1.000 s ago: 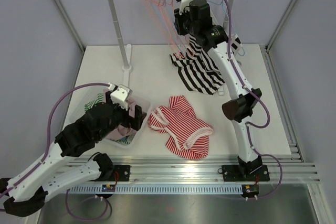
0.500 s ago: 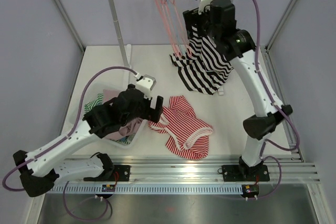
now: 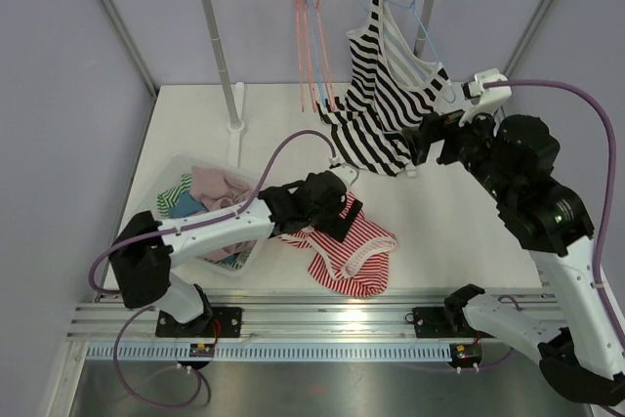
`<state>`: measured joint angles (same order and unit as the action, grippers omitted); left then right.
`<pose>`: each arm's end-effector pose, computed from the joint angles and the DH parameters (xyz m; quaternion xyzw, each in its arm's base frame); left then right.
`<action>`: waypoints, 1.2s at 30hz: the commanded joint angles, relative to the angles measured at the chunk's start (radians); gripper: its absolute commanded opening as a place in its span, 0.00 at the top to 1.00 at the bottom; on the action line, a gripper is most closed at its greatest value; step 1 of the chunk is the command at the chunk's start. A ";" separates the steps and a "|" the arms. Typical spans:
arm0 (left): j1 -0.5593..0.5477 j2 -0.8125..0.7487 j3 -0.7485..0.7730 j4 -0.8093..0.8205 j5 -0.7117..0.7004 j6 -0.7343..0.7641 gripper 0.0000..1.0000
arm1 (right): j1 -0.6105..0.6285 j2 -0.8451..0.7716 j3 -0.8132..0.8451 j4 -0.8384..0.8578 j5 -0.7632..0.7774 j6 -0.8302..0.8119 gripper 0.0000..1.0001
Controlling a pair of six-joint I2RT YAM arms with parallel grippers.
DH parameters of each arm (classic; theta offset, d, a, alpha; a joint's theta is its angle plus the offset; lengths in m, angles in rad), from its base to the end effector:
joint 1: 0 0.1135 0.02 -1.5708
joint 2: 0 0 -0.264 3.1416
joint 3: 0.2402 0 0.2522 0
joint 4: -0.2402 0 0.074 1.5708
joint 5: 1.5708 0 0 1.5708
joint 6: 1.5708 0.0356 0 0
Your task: Remove the tank top from the hanger
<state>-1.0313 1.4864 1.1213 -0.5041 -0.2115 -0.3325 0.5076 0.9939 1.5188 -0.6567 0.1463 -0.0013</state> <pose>0.1699 -0.2692 0.2620 0.2856 0.8898 -0.1384 0.3278 0.1478 0.0762 0.4951 -0.1422 0.7381 0.1114 0.6501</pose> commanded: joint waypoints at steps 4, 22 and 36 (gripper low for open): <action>-0.007 0.153 0.011 0.252 0.080 -0.005 0.01 | -0.001 -0.150 -0.155 0.031 -0.278 0.090 0.00; -0.107 0.370 -0.038 0.316 -0.011 -0.071 1.00 | -0.001 -0.408 -0.330 0.040 -0.381 0.110 0.01; -0.113 -0.220 0.055 0.015 -0.371 -0.111 1.00 | 0.000 -0.436 -0.316 0.019 -0.353 0.098 0.01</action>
<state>-1.1454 1.3731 1.1145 -0.4274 -0.4187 -0.4210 0.5076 0.5636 1.1870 -0.6556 -0.2249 0.1024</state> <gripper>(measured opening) 0.049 0.993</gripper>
